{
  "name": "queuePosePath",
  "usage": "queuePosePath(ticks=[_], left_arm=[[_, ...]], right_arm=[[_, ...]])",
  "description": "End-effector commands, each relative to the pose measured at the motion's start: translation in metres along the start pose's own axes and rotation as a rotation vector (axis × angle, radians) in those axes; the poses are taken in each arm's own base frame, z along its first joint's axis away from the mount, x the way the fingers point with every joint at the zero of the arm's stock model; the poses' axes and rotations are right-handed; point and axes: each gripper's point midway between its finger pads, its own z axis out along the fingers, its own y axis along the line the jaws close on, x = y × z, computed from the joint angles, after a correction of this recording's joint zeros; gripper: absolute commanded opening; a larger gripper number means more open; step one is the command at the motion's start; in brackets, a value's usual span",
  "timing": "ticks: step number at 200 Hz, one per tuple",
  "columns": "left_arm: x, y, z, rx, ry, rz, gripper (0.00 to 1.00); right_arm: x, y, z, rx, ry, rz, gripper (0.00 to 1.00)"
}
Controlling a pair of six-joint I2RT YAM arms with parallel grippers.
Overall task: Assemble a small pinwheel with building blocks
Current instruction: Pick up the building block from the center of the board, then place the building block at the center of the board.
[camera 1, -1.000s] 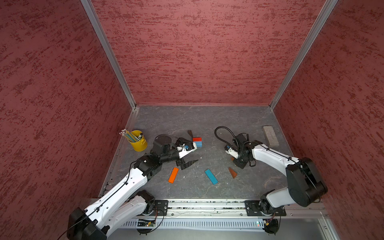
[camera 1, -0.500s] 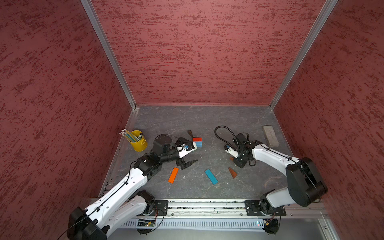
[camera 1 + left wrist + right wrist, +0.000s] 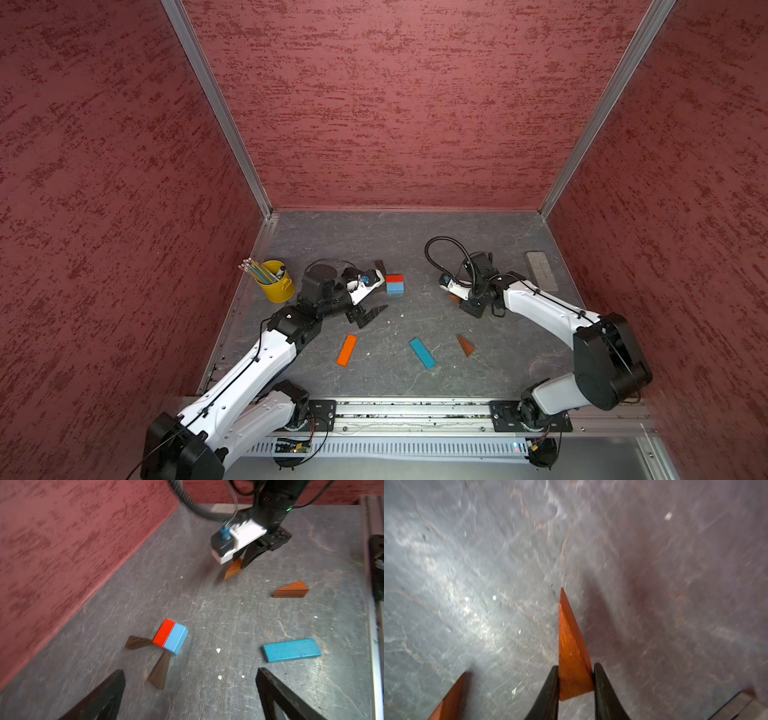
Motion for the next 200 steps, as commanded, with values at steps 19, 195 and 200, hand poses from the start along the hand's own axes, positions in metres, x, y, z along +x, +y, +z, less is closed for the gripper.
queuePosePath(ticks=[19, 195, 200], left_arm=[[0.003, 0.050, -0.010, -0.164, 0.027, -0.200, 1.00], [0.041, 0.040, -0.034, -0.181, 0.144, -0.358, 1.00], [0.041, 0.041, -0.034, -0.181, 0.143, -0.360, 1.00]], right_arm=[[-0.073, -0.028, 0.007, 0.030, -0.199, -0.254, 0.23], [-0.159, -0.070, 0.103, -0.059, -0.164, -0.718, 0.25], [-0.160, -0.069, 0.104, -0.061, -0.163, -0.721, 0.25]])
